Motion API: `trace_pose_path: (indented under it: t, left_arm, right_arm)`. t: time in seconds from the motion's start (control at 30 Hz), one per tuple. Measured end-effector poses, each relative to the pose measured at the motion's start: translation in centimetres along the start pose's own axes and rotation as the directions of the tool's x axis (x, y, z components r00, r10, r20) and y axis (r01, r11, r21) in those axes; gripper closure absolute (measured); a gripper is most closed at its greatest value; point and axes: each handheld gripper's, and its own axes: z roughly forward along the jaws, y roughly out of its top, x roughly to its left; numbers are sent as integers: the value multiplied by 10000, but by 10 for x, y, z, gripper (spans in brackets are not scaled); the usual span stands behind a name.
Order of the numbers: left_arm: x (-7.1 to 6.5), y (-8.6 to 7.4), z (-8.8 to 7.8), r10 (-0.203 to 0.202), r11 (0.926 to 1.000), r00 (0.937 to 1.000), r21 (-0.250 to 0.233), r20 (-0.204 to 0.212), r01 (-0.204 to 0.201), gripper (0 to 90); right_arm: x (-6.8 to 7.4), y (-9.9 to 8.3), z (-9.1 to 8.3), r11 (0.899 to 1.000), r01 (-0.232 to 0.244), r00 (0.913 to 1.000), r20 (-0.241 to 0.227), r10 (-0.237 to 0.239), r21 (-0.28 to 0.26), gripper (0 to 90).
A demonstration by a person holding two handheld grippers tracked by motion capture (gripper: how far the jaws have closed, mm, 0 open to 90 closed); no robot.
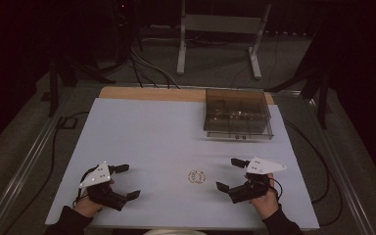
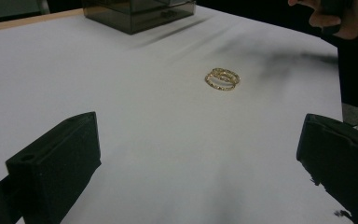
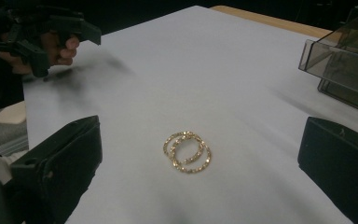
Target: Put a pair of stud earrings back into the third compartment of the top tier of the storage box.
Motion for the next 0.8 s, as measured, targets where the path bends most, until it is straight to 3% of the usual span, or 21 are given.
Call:
trace_pose_path:
  t: [0.33,0.8]
  left_arm:
    - [-1,1,0,6,10000,10000,-19,51,-6,5]
    - [-1,1,0,-19,10000,10000,-45,95,20,5]
  right_arm:
    - [0,6,14,9998,91,10000,13,-92,174,0]
    - [-5,13,35,9991,-199,9998,-41,201,386,0]
